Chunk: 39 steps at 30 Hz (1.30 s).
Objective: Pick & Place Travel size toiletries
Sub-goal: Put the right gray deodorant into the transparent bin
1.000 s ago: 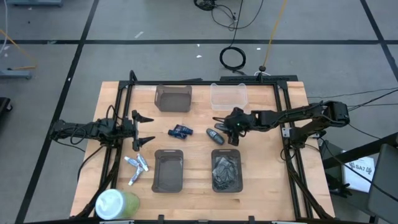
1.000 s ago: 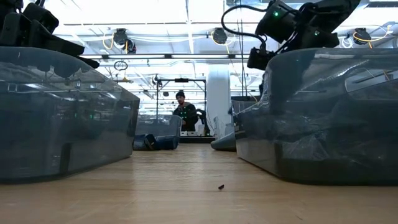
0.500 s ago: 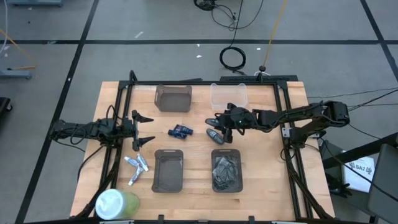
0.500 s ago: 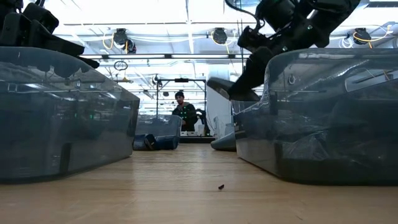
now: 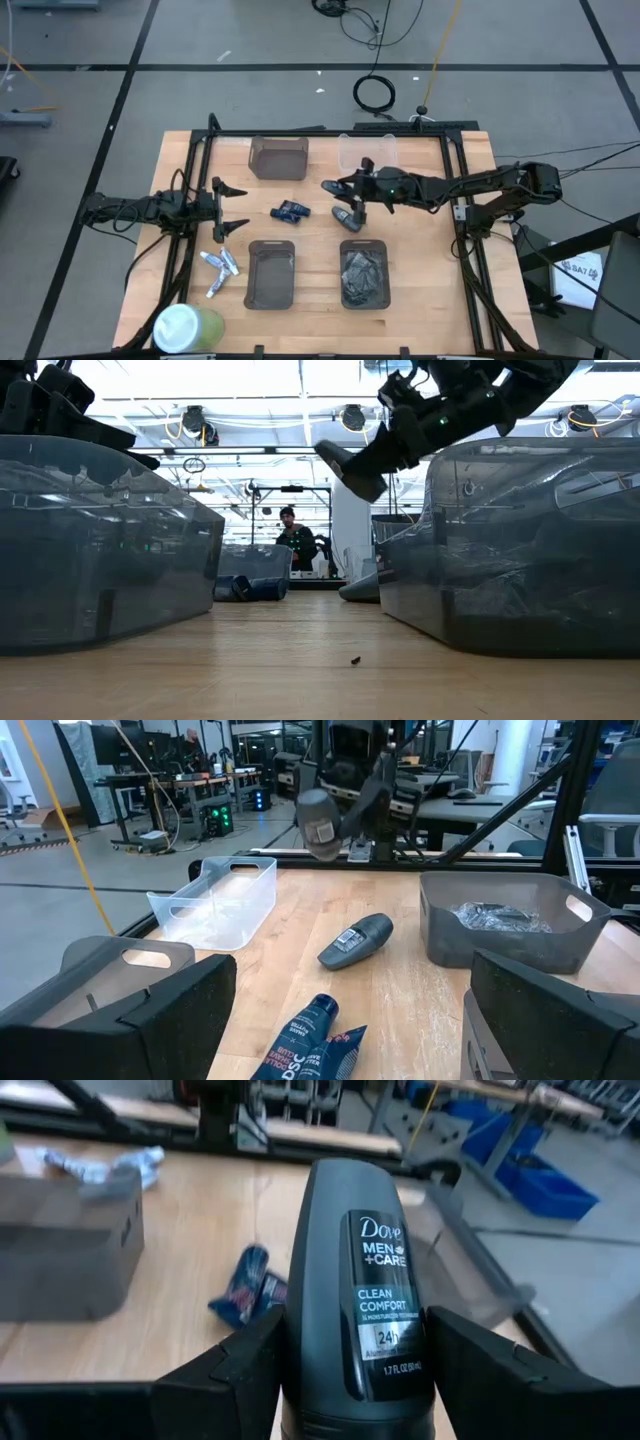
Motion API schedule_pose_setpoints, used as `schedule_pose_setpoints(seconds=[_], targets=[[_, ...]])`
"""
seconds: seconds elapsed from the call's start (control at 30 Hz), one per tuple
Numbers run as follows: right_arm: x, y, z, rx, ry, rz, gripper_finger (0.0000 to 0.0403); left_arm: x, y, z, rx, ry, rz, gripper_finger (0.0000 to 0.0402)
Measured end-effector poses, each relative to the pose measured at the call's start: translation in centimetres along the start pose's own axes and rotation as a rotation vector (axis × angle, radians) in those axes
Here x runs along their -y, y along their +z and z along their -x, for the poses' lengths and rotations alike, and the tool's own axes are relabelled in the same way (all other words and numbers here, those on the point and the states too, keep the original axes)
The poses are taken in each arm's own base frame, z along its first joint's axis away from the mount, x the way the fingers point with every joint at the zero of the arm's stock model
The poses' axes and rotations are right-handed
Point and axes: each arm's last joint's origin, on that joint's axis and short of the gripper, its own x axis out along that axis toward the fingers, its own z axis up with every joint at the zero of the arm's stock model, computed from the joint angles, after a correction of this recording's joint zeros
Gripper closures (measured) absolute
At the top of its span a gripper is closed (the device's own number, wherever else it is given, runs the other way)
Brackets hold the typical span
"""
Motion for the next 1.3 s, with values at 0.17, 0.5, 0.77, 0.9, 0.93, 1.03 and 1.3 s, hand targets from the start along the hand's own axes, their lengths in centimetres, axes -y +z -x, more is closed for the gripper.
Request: schedule_pose_setpoints(seconds=[0.17,0.5,0.77,0.9,0.93,1.03,1.3], targets=[[0.1,0.4,0.0,0.041,-0.007,-0.003,0.0195,0.0,0.0,0.0,0.000,0.000,0.000,0.0007],[0.1,0.3,0.0,0.032,-0.005,-0.010,0.0195,0.0,0.0,0.0,0.000,0.000,0.000,0.0007],[1.0,0.3,0.0,0.028,-0.160,-0.049,0.0195,0.0,0.0,0.0,0.000,0.000,0.000,0.0007],[2.3,0.1,0.0,0.019,-0.251,-0.111,0.0195,0.0,0.0,0.0,-0.001,0.000,0.000,0.0007],[2.6,0.0,0.0,0.018,-0.264,-0.124,0.0195,0.0,0.0,0.0,-0.001,0.000,0.000,0.0007],[3.5,-0.2,0.0,0.009,-0.318,-0.146,0.0195,0.0,0.0,0.0,0.000,0.000,0.000,0.0007],[6.3,-0.9,0.2,-0.012,-0.426,-0.197,0.0195,0.0,0.0,0.0,0.000,0.000,0.000,0.0007]])
